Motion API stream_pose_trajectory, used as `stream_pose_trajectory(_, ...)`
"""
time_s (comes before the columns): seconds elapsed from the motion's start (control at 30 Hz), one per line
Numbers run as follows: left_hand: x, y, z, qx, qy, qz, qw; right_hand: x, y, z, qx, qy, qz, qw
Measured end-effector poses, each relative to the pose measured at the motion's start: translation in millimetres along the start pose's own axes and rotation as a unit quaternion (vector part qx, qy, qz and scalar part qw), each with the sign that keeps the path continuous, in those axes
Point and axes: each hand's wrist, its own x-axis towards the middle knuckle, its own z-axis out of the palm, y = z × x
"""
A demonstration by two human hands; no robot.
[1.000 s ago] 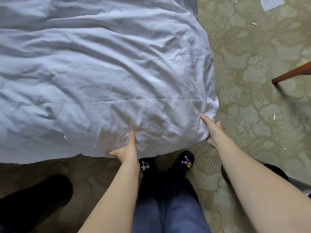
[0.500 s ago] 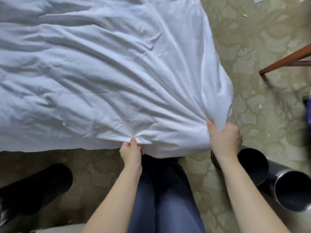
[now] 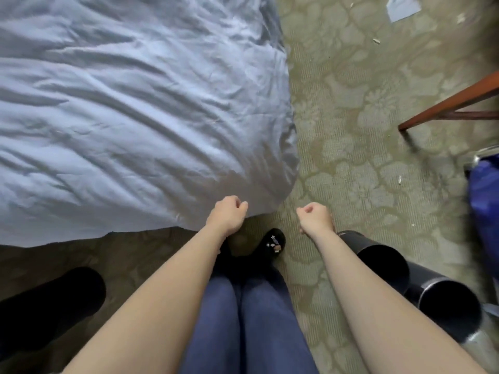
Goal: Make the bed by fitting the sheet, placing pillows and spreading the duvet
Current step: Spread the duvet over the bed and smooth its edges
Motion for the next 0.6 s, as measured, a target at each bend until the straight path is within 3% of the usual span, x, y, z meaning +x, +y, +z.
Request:
stream_pose_trajectory(0.17, -31, 66, -35, 0.224, -0.093, 0.101, 0.965, -26, -24, -64, -0.088, -0.072, -0.088, 0.99)
stream_pose_trajectory(0.4, -86, 188, -110, 0.414, -0.063, 0.211, 0.883, -57, -88, -189, -0.298, -0.027, -0.205, 0.932)
stream_pose_trajectory(0.6, -111, 294, -193, 0.486, 0.036, 0.287, 0.824, -73, -203, -280, -0.349, 0.012, -0.283, 0.893)
